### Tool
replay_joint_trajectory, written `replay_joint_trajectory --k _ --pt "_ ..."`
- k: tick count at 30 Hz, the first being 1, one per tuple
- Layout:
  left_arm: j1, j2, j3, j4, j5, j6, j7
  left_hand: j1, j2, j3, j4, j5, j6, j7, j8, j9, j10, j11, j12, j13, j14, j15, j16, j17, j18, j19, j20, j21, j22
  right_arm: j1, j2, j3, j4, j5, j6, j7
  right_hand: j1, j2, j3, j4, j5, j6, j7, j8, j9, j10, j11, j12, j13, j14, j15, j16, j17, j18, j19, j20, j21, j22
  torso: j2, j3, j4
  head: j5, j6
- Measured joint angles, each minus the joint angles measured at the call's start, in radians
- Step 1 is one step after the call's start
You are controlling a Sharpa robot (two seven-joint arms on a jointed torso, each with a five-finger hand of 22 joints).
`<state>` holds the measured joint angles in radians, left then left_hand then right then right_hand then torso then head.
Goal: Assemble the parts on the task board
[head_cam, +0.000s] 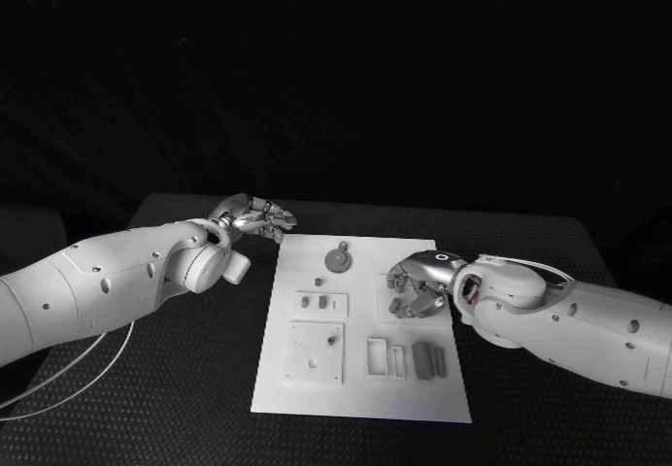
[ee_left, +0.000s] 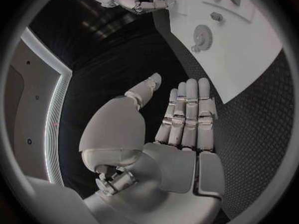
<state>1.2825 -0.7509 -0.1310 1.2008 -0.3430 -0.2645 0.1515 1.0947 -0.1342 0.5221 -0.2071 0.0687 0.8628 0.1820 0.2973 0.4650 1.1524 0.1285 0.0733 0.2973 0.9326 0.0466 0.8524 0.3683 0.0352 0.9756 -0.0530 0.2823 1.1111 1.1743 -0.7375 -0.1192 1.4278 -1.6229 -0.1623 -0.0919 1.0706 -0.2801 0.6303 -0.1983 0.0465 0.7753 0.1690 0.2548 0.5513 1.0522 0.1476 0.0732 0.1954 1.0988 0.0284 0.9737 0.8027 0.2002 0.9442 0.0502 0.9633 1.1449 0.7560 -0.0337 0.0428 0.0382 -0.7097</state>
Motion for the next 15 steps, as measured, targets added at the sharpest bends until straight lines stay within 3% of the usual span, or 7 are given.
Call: replay_joint_trajectory --k 5,12,15 --pt "0.000 0.000 0.000 -0.001 0.000 0.001 0.000 0.000 0.000 0.000 0.000 0.000 0.000 0.000 0.000 0.000 0.000 0.000 0.000 0.000 0.000 0.000 0.000 0.000 0.005 0.000 0.000 0.000 0.000 -0.003 -0.001 0.000 0.010 -0.004 0.011 -0.001 0.012 0.012 -0.006 0.001 0.000 0.021 0.005 0.012 0.004 0.031 -0.014 0.016 0.002 0.009 -0.009 0.000 0.000 0.000 0.003 -0.002 0.000 -0.002 0.000 -0.0004 0.0002 0.001 -0.001" --pt "0.000 0.000 0.000 -0.001 0.000 0.003 0.000 0.000 0.000 0.000 0.000 0.000 0.000 0.000 0.000 -0.001 0.000 0.000 0.000 0.000 0.000 0.000 0.000 0.001 0.010 0.000 0.000 0.000 0.000 -0.008 0.000 0.000 0.020 -0.006 0.011 0.003 0.038 0.057 -0.024 -0.018 0.000 0.063 0.006 0.038 0.011 0.092 -0.041 0.048 0.017 0.031 -0.030 0.005 0.000 0.000 0.022 -0.015 0.007 0.000 0.000 -0.0012 0.0001 0.001 -0.003" --pt "0.000 0.000 0.000 -0.002 0.000 0.004 0.000 0.000 0.000 0.000 0.000 0.000 0.000 0.000 0.000 -0.001 0.000 0.000 0.000 0.000 0.000 0.000 0.000 0.001 0.010 0.000 0.000 0.000 0.000 -0.008 0.000 0.000 0.021 -0.006 0.009 0.004 0.044 0.080 -0.027 -0.031 0.000 0.087 -0.001 0.049 0.015 0.120 -0.049 0.062 0.023 0.042 -0.041 0.006 0.001 0.000 0.028 -0.020 0.012 0.000 0.000 -0.0016 0.0002 0.000 -0.005"
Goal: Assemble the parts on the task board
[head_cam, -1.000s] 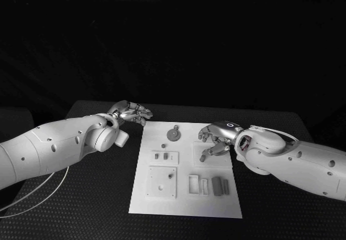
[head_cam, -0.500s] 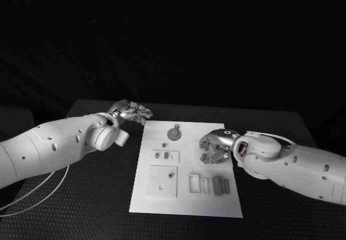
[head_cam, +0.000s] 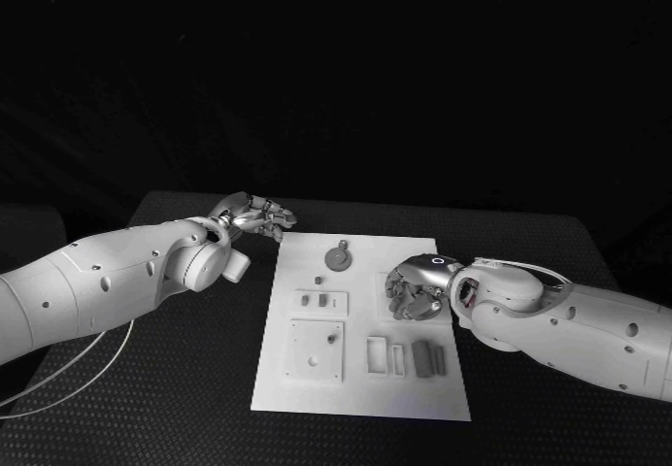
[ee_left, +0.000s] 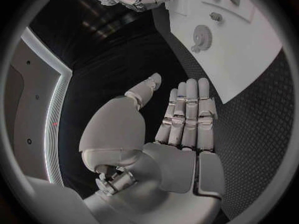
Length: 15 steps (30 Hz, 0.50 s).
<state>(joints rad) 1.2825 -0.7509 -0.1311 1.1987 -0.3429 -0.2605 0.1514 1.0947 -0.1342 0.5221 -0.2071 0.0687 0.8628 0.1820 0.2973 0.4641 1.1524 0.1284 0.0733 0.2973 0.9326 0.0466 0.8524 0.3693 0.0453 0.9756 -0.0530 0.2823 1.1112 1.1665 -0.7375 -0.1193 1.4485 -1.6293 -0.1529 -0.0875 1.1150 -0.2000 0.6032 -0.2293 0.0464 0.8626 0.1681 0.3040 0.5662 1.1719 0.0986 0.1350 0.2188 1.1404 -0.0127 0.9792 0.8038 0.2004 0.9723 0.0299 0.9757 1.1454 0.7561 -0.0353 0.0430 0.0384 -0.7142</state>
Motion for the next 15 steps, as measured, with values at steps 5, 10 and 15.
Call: replay_joint_trajectory --k 5,10,15 --pt "0.000 0.000 0.000 0.000 0.000 0.001 0.000 0.000 0.000 0.000 0.000 0.000 0.000 0.000 0.000 0.000 0.000 0.000 0.000 0.000 0.000 0.000 -0.004 0.001 0.000 0.000 0.000 0.000 0.000 -0.003 0.004 0.000 -0.001 -0.003 -0.005 0.002 0.005 0.050 -0.006 -0.028 0.000 0.039 -0.018 0.018 0.005 0.043 -0.020 0.023 0.014 0.018 -0.017 0.004 0.001 0.002 0.014 -0.007 0.007 0.002 0.000 -0.0001 0.0003 -0.001 0.000" --pt "0.000 0.000 0.000 0.000 0.000 0.003 0.000 0.000 0.000 0.000 0.000 0.000 0.000 0.000 0.000 0.000 0.000 0.000 0.000 0.000 0.000 0.000 -0.004 0.001 -0.001 0.000 0.000 0.000 0.000 -0.006 0.007 0.000 -0.005 -0.010 -0.007 0.002 -0.004 0.093 -0.010 -0.037 0.000 0.071 -0.032 0.029 0.008 0.067 -0.029 0.032 0.024 0.023 -0.023 0.004 0.000 0.005 0.014 -0.007 0.008 0.002 0.000 -0.0001 0.0004 -0.002 -0.001" --pt "0.000 -0.001 0.000 0.000 0.000 0.004 0.000 -0.004 0.004 0.000 0.000 0.000 0.000 0.000 0.000 0.000 0.000 0.000 0.000 0.000 0.000 0.000 -0.004 0.002 -0.002 0.000 0.000 0.000 0.000 -0.008 0.009 0.000 -0.006 -0.016 -0.016 0.001 -0.008 0.129 -0.010 -0.043 0.000 0.089 -0.040 0.036 0.007 0.082 -0.034 0.038 0.030 0.030 -0.030 0.004 0.000 0.006 0.018 -0.011 0.008 0.002 0.000 -0.0001 0.0004 -0.002 -0.002"
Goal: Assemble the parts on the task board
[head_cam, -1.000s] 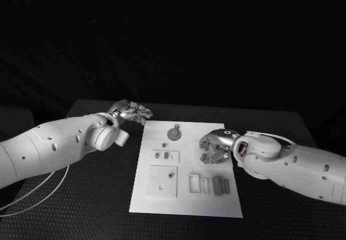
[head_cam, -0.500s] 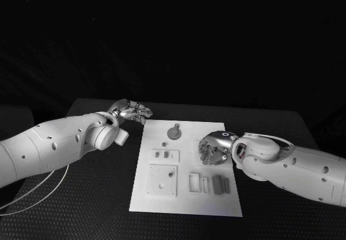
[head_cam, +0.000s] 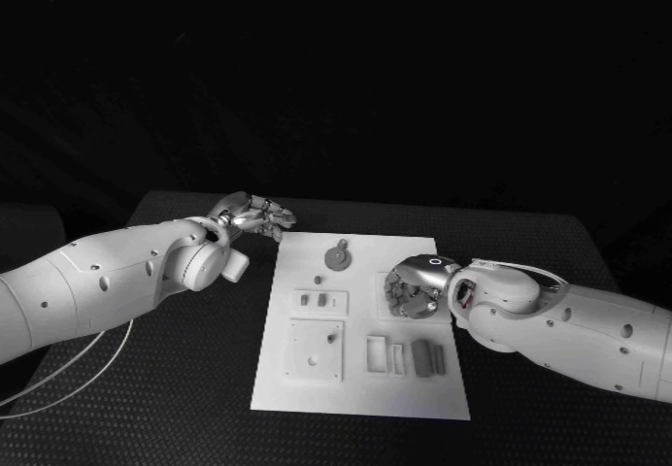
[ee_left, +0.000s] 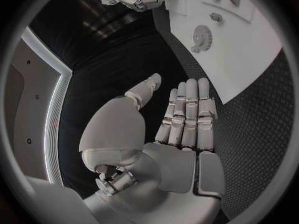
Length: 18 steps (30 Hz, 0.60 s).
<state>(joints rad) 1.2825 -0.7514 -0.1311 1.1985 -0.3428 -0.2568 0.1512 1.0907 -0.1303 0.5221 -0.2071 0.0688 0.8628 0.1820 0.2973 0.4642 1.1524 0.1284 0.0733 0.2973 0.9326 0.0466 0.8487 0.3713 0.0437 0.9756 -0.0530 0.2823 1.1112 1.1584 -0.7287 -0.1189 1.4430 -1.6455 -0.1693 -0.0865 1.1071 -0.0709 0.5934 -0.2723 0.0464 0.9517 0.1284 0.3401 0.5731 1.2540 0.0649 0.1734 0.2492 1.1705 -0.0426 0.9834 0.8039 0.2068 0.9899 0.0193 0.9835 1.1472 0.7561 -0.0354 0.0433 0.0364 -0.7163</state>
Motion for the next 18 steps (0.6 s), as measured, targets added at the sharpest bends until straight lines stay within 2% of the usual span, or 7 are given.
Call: replay_joint_trajectory --k 3,5,7,18 --pt "0.000 0.000 0.000 0.000 0.000 0.001 0.000 0.000 0.000 0.000 0.000 0.000 0.000 0.000 0.000 0.000 0.000 0.000 0.000 0.000 0.000 0.000 0.000 0.000 -0.001 0.000 0.000 0.000 0.000 -0.001 0.001 0.000 0.000 -0.005 -0.009 -0.002 -0.011 0.020 -0.004 -0.004 0.000 0.016 -0.005 0.004 0.000 0.014 -0.006 0.008 0.005 0.009 -0.006 0.000 0.000 0.003 0.007 -0.001 0.005 0.000 0.000 0.0000 0.0000 0.000 -0.001" --pt "0.000 0.000 0.000 0.000 0.000 0.001 0.000 0.000 0.000 0.000 0.000 0.000 0.000 0.000 0.000 0.000 0.000 0.000 0.000 0.000 0.000 0.000 0.000 0.000 -0.001 0.000 0.000 0.000 0.000 -0.001 0.002 0.000 0.000 -0.010 -0.014 -0.004 -0.013 0.025 -0.007 -0.012 0.000 0.023 -0.012 0.008 0.000 0.020 -0.013 0.011 0.009 0.016 -0.013 0.000 0.001 0.005 0.014 -0.007 0.011 0.002 0.000 0.0000 0.0000 0.000 -0.002" --pt "0.000 0.000 0.000 0.000 0.000 0.002 0.000 0.000 0.000 0.000 0.000 0.000 0.000 0.000 0.000 0.000 0.000 0.000 0.000 0.000 0.000 0.000 0.000 0.000 -0.001 0.000 0.000 0.000 0.000 -0.001 0.002 0.000 0.000 -0.015 -0.017 -0.006 -0.011 0.028 -0.007 -0.012 0.000 0.027 -0.016 0.009 0.000 0.020 -0.013 0.011 0.011 0.016 -0.013 0.000 0.002 0.010 0.014 -0.007 0.011 0.003 0.000 0.0000 0.0000 0.000 -0.002" --pt "0.000 0.000 0.000 -0.002 0.000 0.004 0.000 0.000 0.000 0.000 0.000 0.000 0.000 0.000 0.000 0.000 0.000 0.000 0.000 0.000 0.000 0.000 0.000 0.001 -0.006 0.000 0.000 0.000 0.000 -0.002 -0.009 0.001 0.013 -0.027 -0.037 -0.009 -0.001 0.037 -0.004 -0.015 0.000 0.037 -0.019 0.010 0.000 0.031 -0.017 0.015 0.016 0.023 -0.020 0.000 0.003 0.011 0.020 -0.013 0.015 0.004 -0.001 -0.0005 0.0000 0.002 -0.004"
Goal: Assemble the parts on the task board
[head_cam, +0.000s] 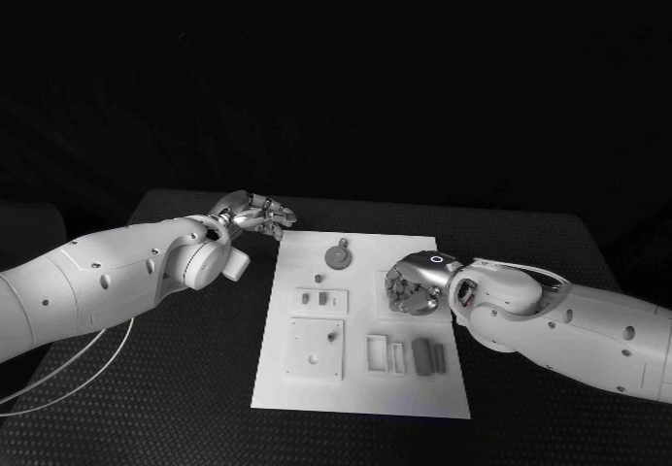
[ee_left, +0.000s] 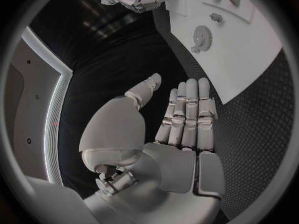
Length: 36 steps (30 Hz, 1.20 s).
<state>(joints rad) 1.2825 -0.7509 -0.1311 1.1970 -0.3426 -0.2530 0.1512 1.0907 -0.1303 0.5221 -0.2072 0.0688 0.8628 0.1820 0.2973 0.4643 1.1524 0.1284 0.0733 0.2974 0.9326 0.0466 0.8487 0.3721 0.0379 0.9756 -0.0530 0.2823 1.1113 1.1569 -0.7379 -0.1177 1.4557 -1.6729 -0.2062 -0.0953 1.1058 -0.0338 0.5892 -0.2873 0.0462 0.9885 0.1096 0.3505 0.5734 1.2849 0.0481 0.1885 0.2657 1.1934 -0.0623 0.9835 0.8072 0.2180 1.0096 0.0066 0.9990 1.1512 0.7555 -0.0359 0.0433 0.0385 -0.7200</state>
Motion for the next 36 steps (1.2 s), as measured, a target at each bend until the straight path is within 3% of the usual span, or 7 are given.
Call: replay_joint_trajectory --k 6,12,17,25,30,36 --pt "0.000 0.001 0.000 -0.004 0.000 0.001 0.000 0.000 0.000 -0.003 0.003 0.000 0.000 0.000 0.000 0.000 0.000 0.000 0.000 0.000 0.000 0.000 0.000 0.000 0.000 0.000 0.000 0.000 0.000 0.011 -0.011 0.015 0.018 0.003 -0.004 0.000 0.000 0.000 0.000 0.000 0.000 0.003 0.001 0.000 0.000 0.000 0.000 0.000 0.002 0.001 -0.001 0.000 0.001 0.000 0.003 -0.003 0.000 0.000 0.000 0.0006 -0.0003 0.001 0.001" --pt "0.000 0.002 0.000 -0.007 0.000 0.001 0.000 0.000 0.000 -0.003 0.003 0.000 0.000 0.000 0.000 0.000 0.000 0.000 0.000 0.000 0.000 0.000 0.000 0.001 -0.001 0.000 0.000 0.000 0.000 0.042 -0.035 0.031 0.051 0.017 -0.007 0.000 0.000 0.000 0.000 0.000 -0.001 0.006 0.001 -0.001 0.000 0.004 -0.004 0.000 0.003 0.001 -0.001 0.000 0.002 0.000 0.003 -0.003 0.000 0.000 0.000 0.0011 -0.0001 0.004 0.003" --pt "0.000 0.002 0.000 -0.011 0.000 0.001 0.000 0.000 0.000 -0.003 0.003 0.000 0.000 0.000 0.000 0.000 0.000 0.000 0.000 0.000 0.000 0.000 0.000 0.001 -0.001 0.000 0.000 0.000 0.000 0.045 -0.038 0.046 0.084 0.037 -0.010 0.002 0.000 0.000 0.000 0.000 -0.001 0.007 0.000 0.003 0.000 0.004 -0.004 0.000 0.004 0.001 -0.001 0.000 0.002 0.000 0.003 -0.003 0.000 0.001 0.000 0.0005 -0.0009 0.009 0.003" --pt "0.000 0.006 0.000 -0.016 0.000 0.001 0.000 0.000 0.000 -0.003 0.003 0.000 0.000 0.000 0.000 -0.001 0.000 0.000 0.000 0.000 0.000 0.000 0.000 0.002 -0.002 0.000 0.000 0.000 0.000 0.044 0.024 0.046 0.110 0.072 -0.014 0.013 0.004 0.003 -0.001 -0.001 -0.001 0.007 0.000 0.003 0.000 0.004 -0.004 0.000 0.005 0.005 -0.005 0.000 0.002 0.000 0.007 -0.007 0.000 0.001 0.000 0.0007 -0.0012 0.015 0.004" --pt "0.000 0.013 0.000 -0.019 0.000 0.001 0.000 0.000 0.000 -0.003 0.003 0.000 0.000 0.000 0.000 -0.001 0.000 0.000 0.000 0.000 0.000 0.000 0.000 0.002 0.000 0.000 0.000 0.000 0.000 0.028 0.084 0.045 0.116 0.070 -0.019 0.024 0.007 0.006 -0.001 -0.001 -0.004 0.007 0.000 0.003 0.000 0.004 -0.004 0.000 0.005 0.005 -0.005 0.000 0.003 0.000 0.007 -0.007 0.002 0.001 0.000 0.0006 -0.0012 0.022 0.004" --pt "0.000 0.021 0.000 -0.020 0.000 0.002 0.000 0.000 0.000 -0.003 0.003 0.000 0.000 0.000 0.000 -0.001 0.000 0.000 0.000 0.000 0.000 0.000 0.000 0.003 0.007 0.000 0.000 0.000 0.000 -0.005 0.147 0.029 0.111 0.063 -0.020 0.036 0.007 0.006 -0.001 -0.001 -0.004 0.007 -0.001 0.003 0.000 0.004 -0.004 0.000 0.005 0.009 -0.002 0.000 0.003 0.000 0.007 -0.007 0.004 0.001 0.000 -0.0001 0.0000 0.033 0.004"
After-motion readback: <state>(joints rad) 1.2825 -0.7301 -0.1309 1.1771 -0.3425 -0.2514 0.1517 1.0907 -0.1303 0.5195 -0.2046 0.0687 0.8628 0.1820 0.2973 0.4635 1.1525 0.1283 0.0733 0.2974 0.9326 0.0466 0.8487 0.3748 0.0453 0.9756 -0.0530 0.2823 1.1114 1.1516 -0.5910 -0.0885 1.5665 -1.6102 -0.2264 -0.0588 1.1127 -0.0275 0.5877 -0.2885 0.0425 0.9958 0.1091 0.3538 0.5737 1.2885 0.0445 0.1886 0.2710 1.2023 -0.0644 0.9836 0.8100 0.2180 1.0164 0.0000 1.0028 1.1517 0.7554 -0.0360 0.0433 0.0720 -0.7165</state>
